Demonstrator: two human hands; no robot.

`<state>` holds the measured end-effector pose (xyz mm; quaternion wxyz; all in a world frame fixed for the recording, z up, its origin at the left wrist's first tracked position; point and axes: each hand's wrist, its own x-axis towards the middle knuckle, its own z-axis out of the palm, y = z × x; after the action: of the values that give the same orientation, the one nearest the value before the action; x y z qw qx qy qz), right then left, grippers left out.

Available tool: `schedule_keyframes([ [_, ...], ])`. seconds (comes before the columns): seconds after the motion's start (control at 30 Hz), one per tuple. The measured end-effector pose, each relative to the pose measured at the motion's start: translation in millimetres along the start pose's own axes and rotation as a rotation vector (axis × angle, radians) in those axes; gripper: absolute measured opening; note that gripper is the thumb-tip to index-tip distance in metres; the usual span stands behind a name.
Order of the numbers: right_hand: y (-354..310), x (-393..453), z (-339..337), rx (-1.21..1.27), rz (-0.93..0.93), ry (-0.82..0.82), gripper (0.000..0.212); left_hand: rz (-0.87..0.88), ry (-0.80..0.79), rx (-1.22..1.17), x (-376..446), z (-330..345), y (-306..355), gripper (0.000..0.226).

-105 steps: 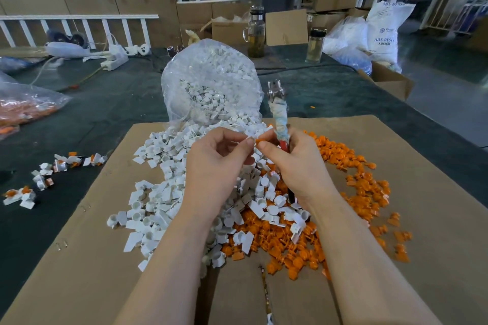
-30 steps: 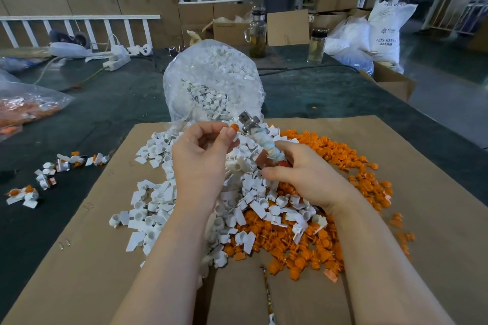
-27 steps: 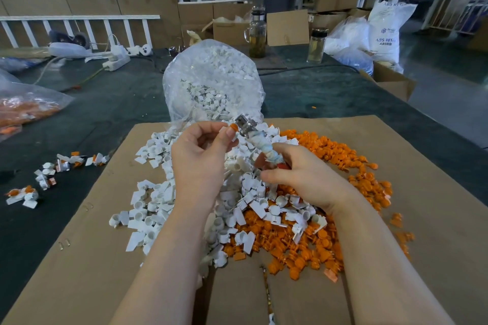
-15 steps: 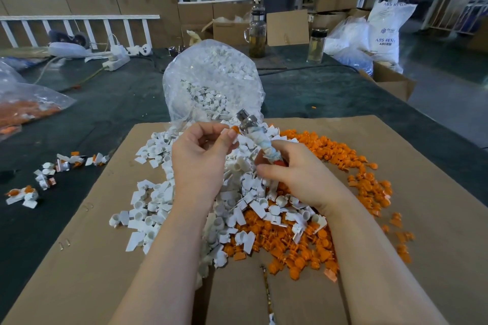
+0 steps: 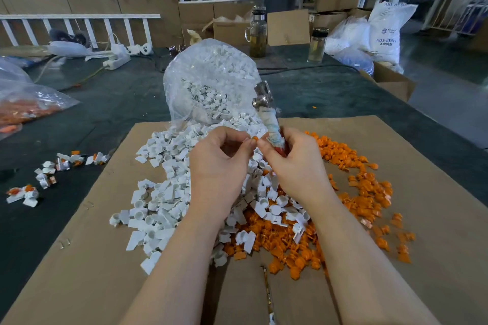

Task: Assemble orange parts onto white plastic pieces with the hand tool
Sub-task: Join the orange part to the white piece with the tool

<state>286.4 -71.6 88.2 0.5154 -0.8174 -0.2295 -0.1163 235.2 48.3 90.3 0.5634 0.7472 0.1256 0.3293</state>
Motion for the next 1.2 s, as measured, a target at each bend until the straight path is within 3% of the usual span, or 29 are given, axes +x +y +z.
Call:
schedule_keyframes([
  [0.3,-3.1,-0.8,-1.2,0.056,0.016,-0.038,0.012,0.015,-0.007,0.01,0.1,-0.5,-1.7,0.017],
  [0.57,-3.8,-2.4,-19.6,0.017,0.061,-0.387,0.022,-0.033,0.03,-0.255,11.8,-16.4,-4.8,0.011],
  [0.7,-4.8,-3.4,-20.8,-0.021,0.071,-0.475,0.015,-0.02,0.025,-0.323,13.0,-18.3,-6.4,0.011],
  [0.93,-5.3,-4.1,-21.3,-0.033,0.081,-0.536,0.016,0.012,0.017,-0.337,13.8,-20.9,-6.7,0.012],
  [1.2,-5.1,-5.2,-15.1,-0.083,0.041,-0.483,0.007,0.005,0.018,-0.372,14.5,-22.6,-8.2,0.013],
])
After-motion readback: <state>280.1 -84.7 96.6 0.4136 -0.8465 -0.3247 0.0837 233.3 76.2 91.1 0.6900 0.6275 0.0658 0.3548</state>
